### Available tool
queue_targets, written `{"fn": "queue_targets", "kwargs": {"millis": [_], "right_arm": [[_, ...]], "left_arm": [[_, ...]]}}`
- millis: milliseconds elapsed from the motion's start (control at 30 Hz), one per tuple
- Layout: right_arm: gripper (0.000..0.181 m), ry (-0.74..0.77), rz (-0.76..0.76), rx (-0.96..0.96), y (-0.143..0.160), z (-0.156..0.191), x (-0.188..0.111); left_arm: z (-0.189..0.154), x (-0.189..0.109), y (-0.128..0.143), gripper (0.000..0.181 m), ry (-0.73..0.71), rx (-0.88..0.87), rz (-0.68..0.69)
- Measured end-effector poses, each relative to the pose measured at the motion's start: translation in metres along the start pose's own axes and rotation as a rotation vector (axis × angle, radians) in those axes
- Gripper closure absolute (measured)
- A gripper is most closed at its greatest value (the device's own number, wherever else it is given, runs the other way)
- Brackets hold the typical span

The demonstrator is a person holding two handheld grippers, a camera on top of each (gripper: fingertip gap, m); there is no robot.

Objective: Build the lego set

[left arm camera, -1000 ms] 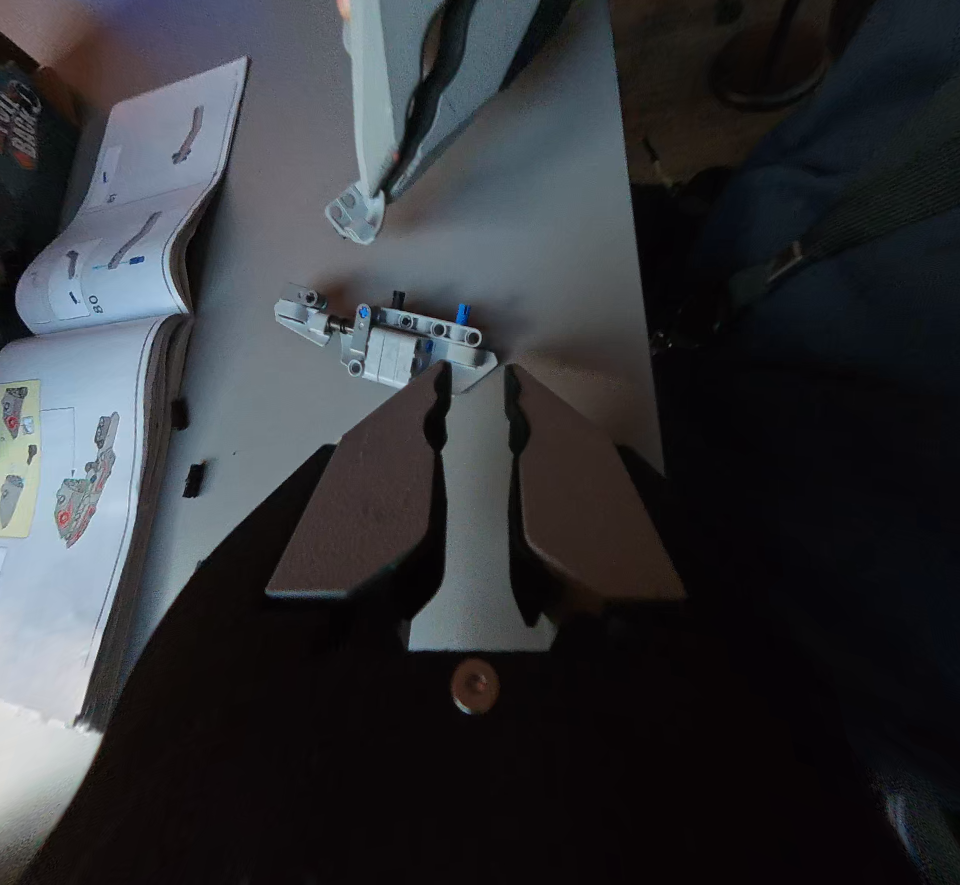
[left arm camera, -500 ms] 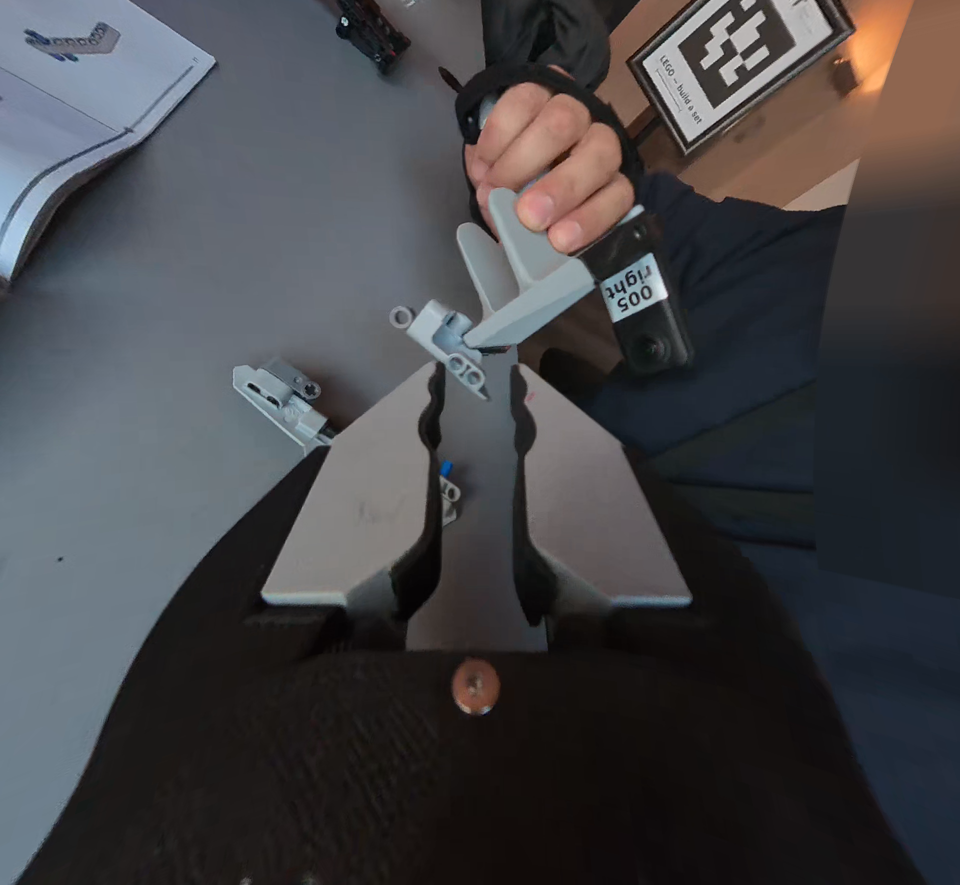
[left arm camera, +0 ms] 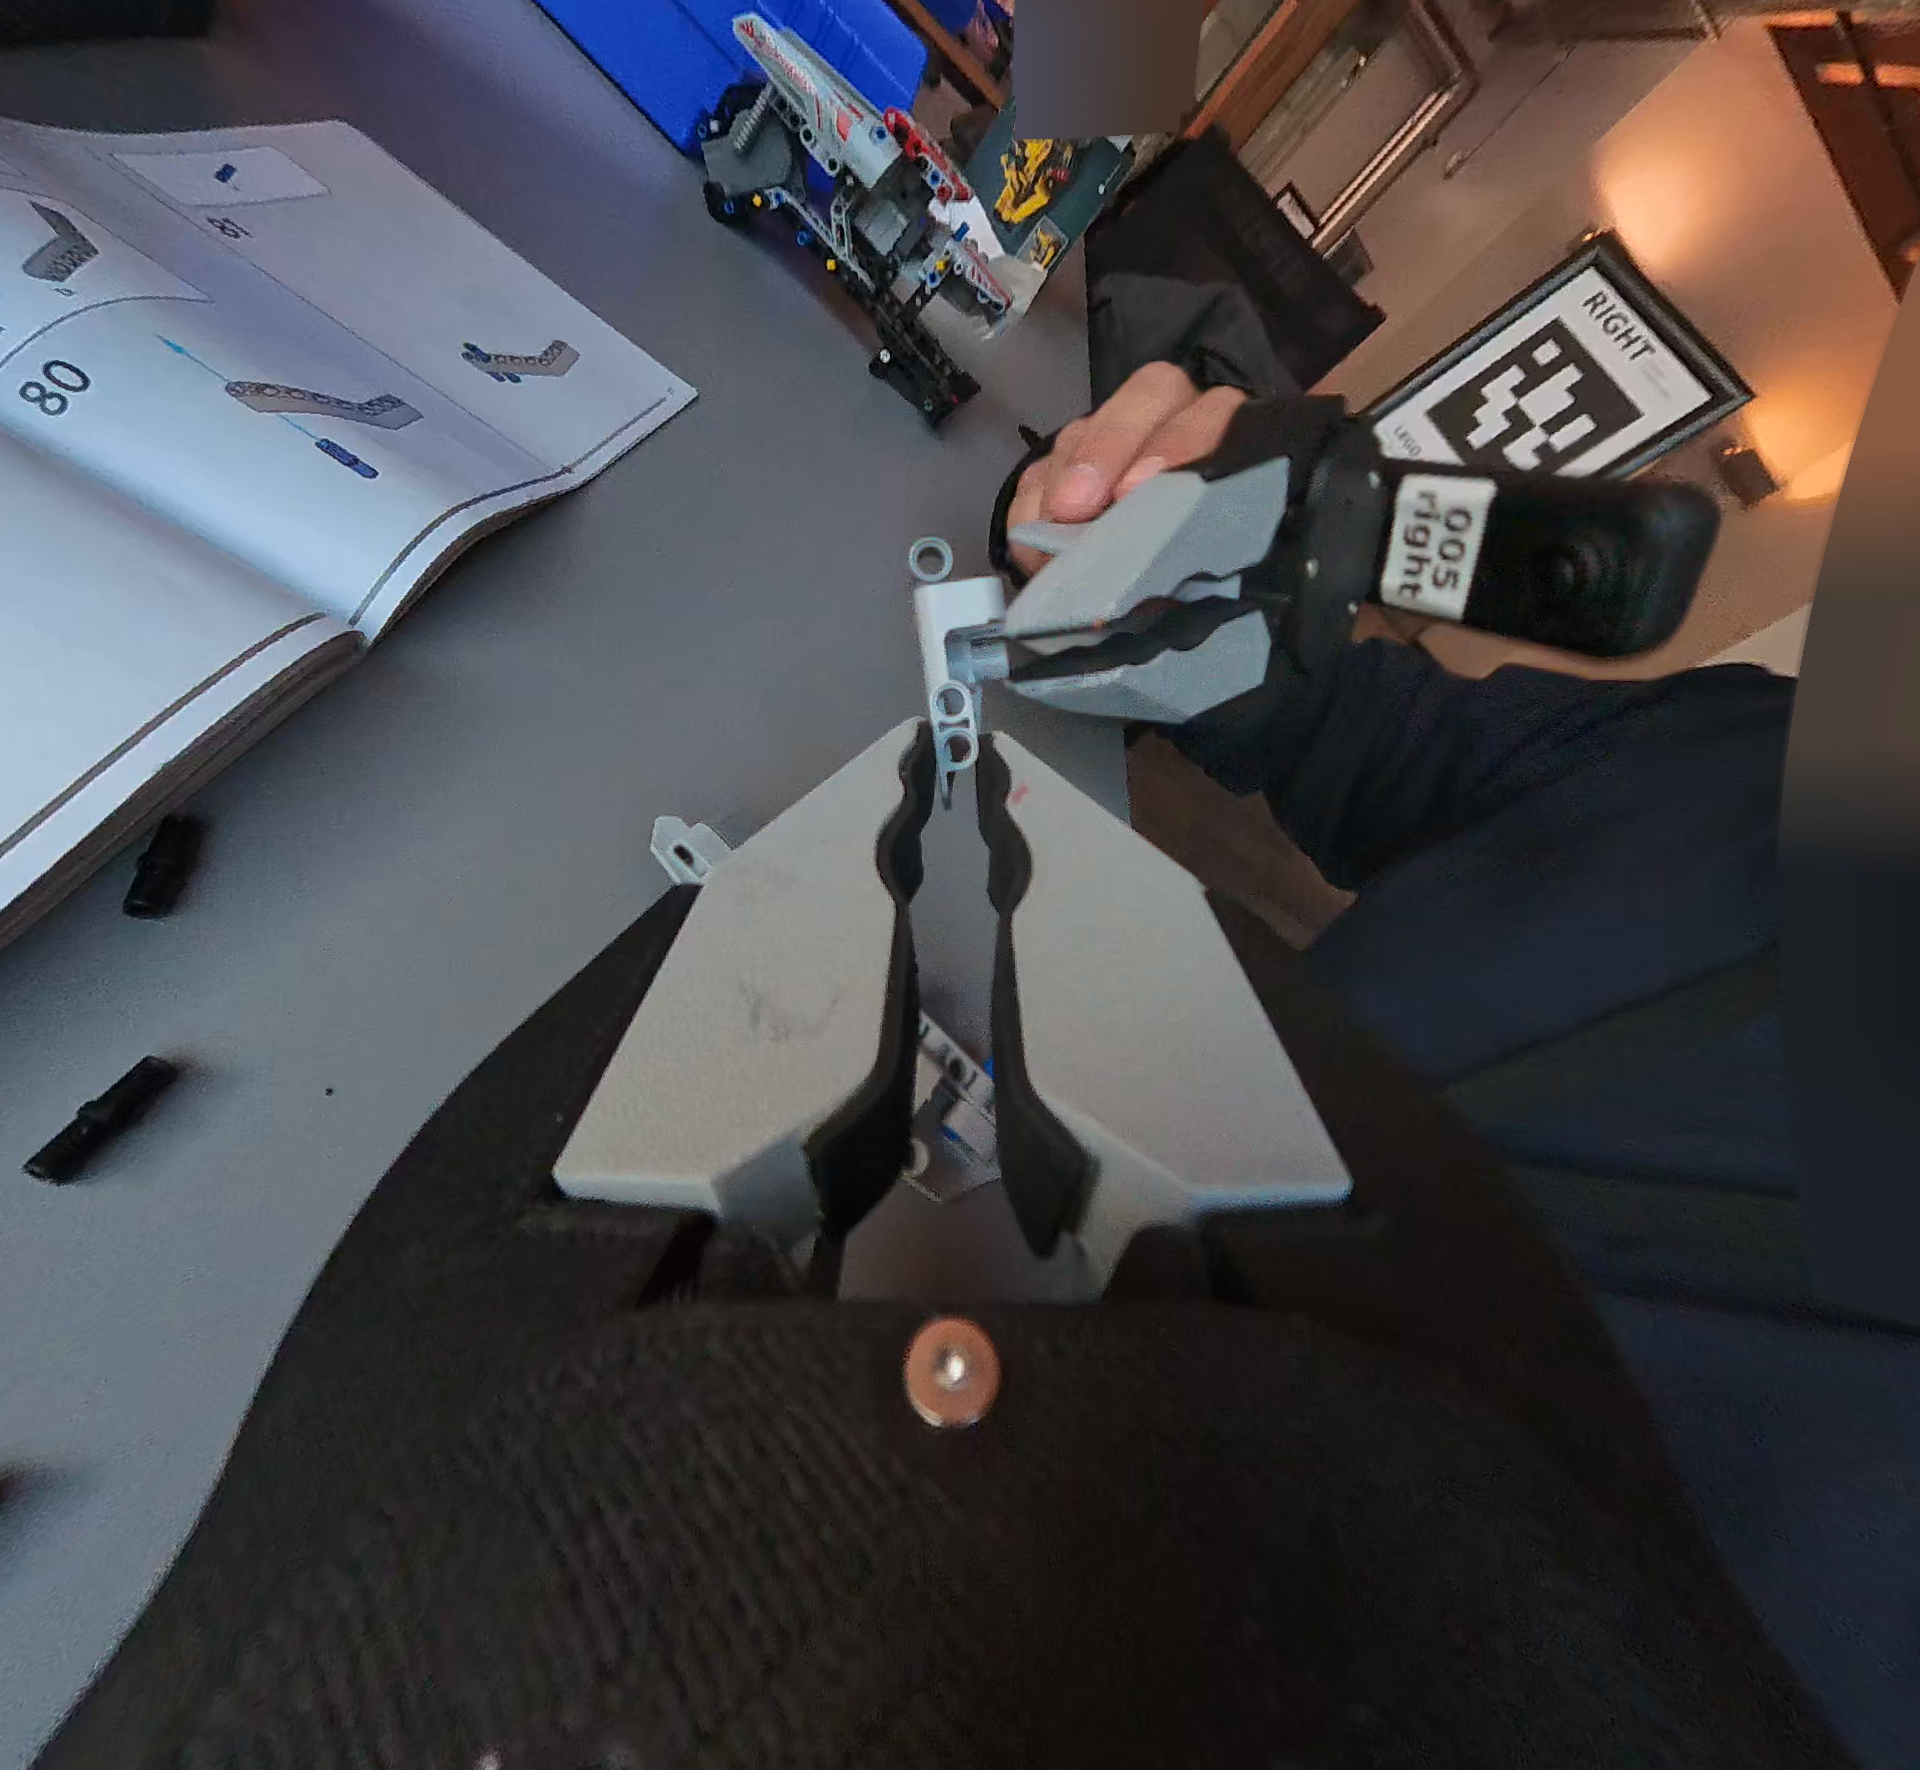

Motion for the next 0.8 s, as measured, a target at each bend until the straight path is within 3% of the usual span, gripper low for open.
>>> {"fn": "queue_targets", "kwargs": {"millis": [133, 233, 300, 400, 600, 800], "right_arm": [[0.164, -0.14, 0.089, 0.675, 0.004, -0.019, 0.003], [0.147, -0.301, 0.096, 0.997, 0.0, -0.016, 0.008], [0.15, -0.35, 0.072, 1.132, -0.001, -0.016, 0.01], [0.171, -0.355, 0.043, 1.233, 0.002, -0.018, 0.016], [0.172, -0.39, 0.019, 1.333, 0.005, -0.02, 0.021], [0.172, -0.552, 0.214, 1.389, 0.03, -0.006, 0.013]], "left_arm": [[-0.004, 0.004, -0.001, 0.177, 0.025, -0.002, -0.064], [-0.007, 0.007, -0.003, 0.177, 0.026, 0.009, -0.106], [-0.008, 0.009, -0.002, 0.177, 0.019, 0.016, -0.105], [-0.009, 0.014, 0.002, 0.177, 0.001, 0.033, -0.1], [-0.008, 0.015, 0.002, 0.176, -0.028, 0.038, -0.121], [-0.008, -0.014, 0.015, 0.161, -0.201, 0.22, 0.127]]}}
Point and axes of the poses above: each gripper's, where its closed fingertips meet, x out along the fingers, y out of its underside, z = x × y across the jaws, the point moved 4 cm from there along -x, back along the fingers, and after that the axes turned 14 degrees about y, right-handed, at the moved point
